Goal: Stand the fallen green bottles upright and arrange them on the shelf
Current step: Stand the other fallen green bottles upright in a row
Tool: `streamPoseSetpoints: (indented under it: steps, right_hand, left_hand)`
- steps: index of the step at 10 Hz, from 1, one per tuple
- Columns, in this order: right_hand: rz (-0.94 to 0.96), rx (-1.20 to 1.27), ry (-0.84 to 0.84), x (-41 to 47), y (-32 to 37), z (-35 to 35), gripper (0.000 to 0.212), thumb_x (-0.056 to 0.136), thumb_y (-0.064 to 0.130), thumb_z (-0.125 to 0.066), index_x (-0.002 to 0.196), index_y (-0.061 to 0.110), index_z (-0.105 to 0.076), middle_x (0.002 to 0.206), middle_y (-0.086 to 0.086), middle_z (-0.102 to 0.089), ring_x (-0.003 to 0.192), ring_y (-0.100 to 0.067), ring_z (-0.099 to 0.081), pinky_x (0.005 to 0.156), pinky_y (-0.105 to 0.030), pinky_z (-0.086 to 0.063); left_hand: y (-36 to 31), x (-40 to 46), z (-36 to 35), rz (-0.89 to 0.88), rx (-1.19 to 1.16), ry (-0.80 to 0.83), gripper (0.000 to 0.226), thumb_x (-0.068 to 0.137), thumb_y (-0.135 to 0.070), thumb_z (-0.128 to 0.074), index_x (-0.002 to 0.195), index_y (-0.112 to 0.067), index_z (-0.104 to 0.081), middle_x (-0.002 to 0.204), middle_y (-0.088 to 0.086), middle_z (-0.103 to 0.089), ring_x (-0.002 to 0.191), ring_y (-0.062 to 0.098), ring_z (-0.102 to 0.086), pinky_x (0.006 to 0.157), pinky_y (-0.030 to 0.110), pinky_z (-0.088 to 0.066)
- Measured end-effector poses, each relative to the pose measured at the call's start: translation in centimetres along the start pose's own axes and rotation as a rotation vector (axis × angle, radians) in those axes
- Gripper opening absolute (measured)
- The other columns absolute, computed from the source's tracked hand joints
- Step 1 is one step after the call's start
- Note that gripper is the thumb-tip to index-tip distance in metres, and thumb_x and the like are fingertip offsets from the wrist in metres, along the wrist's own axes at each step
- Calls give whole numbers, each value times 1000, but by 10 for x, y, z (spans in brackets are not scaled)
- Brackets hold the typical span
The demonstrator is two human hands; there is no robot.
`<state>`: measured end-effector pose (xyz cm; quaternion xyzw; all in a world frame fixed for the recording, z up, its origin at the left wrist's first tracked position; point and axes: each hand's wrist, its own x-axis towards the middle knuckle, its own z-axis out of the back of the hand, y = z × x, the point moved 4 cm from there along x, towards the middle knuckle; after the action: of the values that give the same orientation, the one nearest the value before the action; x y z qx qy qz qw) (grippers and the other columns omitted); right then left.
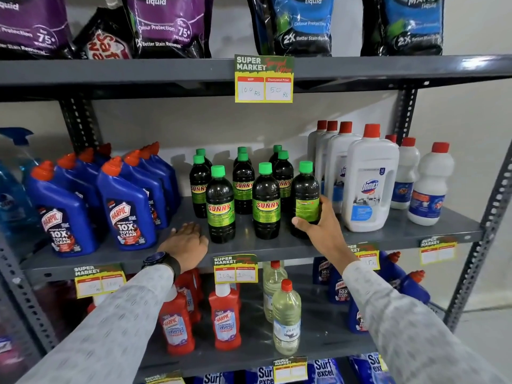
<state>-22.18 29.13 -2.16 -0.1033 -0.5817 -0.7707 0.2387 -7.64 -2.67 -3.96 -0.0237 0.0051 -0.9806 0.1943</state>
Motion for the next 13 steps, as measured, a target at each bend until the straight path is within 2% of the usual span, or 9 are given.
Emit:
streamPoseSetpoints:
  steps: [1,3,4,5,6,7,8,10,13]
  right_hand:
    - [-42,61,54,2,-4,4,67,89,13,-79,147,22,-47,132,5,-66,121,-14,-62,112,-41,-47]
    - [-39,6,-64,2,2,6,78,74,21,-94,134,19,-43,122,3,-61,111,-17,-60,91,-27,-46]
    - [-10,-2,-66,3,1,5,80,73,26,-94,133,23,-41,125,3,-60,111,-15,-60,92,-26,-46]
    - [-27,62,9,1,-1,6,77,89,19,-81,152,21,-38,134,5,-59,120,-14,-57,103,-31,-45]
    - [-38,52,33,1,-3,7,69,94,14,-74,154,21,-40,132,6,-60,121,-14,-57,109,-35,-45]
    - [-25,-20,-31,0,-2,6,75,87,20,-83,149,17,-42,131,3,-60,117,-14,-58,97,-27,-44]
    - [8,-43,-89,1,-2,4,81,79,29,-89,145,19,-43,135,-1,-61,119,-17,-60,97,-27,-47]
    - [23,-80,-65,-1,-1,3,78,86,25,-83,151,20,-42,139,0,-63,122,-13,-58,102,-28,-43]
    - [-6,-124,-221,-5,2,2,80,74,32,-92,138,19,-46,132,0,-59,119,-18,-58,98,-33,-49]
  left_hand:
    - [-2,1,4,21,-48,-19,63,102,-36,-17,159,-8,-17,169,12,-13,156,24,-12,125,46,-8]
    - [-4,8,5,13,-67,-29,63,103,-38,-18,159,-8,-18,169,12,-14,156,24,-12,125,44,-8]
    - [-3,8,2,18,-70,-30,64,102,-38,-17,159,-9,-17,169,11,-13,156,24,-12,126,44,-8]
    - [-2,8,2,21,-64,-31,64,102,-38,-17,159,-8,-16,169,11,-13,156,24,-12,126,44,-8]
    - [-2,8,3,20,-57,-36,63,103,-38,-18,159,-8,-17,169,11,-14,156,24,-13,126,44,-9]
    - [-2,8,2,17,-50,-34,63,103,-38,-18,159,-8,-17,169,11,-14,156,24,-13,126,44,-9]
    - [-2,9,2,14,-54,-32,64,103,-38,-18,159,-9,-17,169,11,-13,156,23,-12,126,44,-8]
    - [-2,11,1,12,-44,-37,64,103,-38,-18,159,-9,-18,169,11,-14,156,23,-13,126,45,-9]
    - [-5,4,3,-30,40,-16,57,101,-16,-30,155,-1,-22,168,19,-10,156,34,-8,124,52,-9]
